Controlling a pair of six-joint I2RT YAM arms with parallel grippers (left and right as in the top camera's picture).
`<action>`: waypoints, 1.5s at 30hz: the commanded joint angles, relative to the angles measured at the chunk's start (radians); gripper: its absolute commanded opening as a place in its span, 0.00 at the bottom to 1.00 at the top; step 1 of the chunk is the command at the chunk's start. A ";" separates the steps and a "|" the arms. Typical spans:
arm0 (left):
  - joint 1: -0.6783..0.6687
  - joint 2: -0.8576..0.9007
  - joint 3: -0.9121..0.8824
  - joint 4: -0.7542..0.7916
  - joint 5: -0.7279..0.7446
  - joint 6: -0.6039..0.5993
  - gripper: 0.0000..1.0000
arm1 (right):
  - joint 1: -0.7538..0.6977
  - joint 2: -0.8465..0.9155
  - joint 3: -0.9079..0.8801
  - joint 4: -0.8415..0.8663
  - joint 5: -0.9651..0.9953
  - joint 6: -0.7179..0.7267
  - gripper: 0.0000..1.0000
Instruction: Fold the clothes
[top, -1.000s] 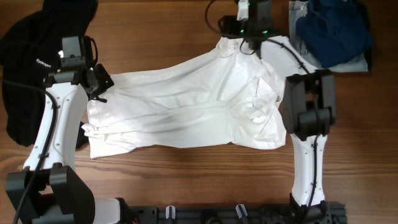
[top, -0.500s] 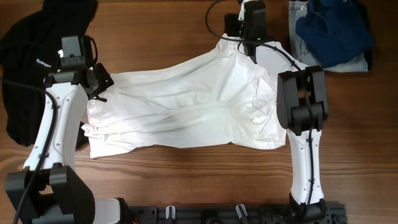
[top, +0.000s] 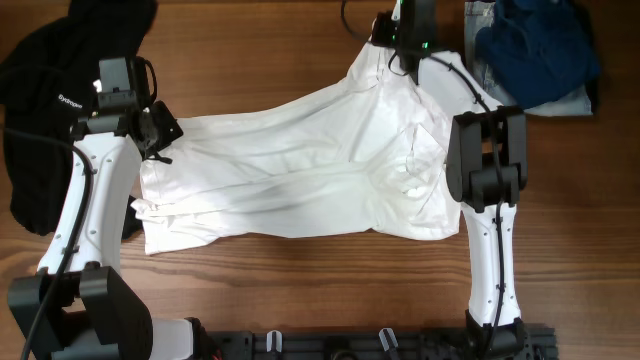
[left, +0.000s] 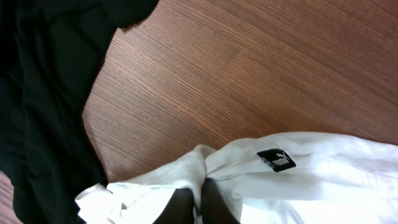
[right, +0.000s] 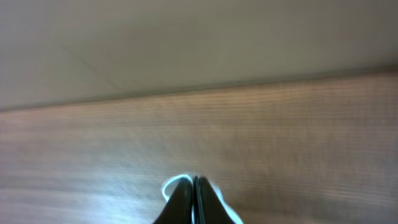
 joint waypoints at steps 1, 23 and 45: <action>0.008 0.000 0.011 0.007 0.001 -0.016 0.04 | 0.000 -0.029 0.177 -0.224 -0.064 -0.055 0.04; 0.008 0.000 0.011 0.006 0.001 -0.035 0.04 | -0.010 0.192 0.266 -0.230 -0.143 -0.080 0.57; 0.008 -0.002 0.012 -0.006 -0.014 -0.034 0.04 | -0.145 -0.235 0.296 -0.974 -0.098 -0.109 0.05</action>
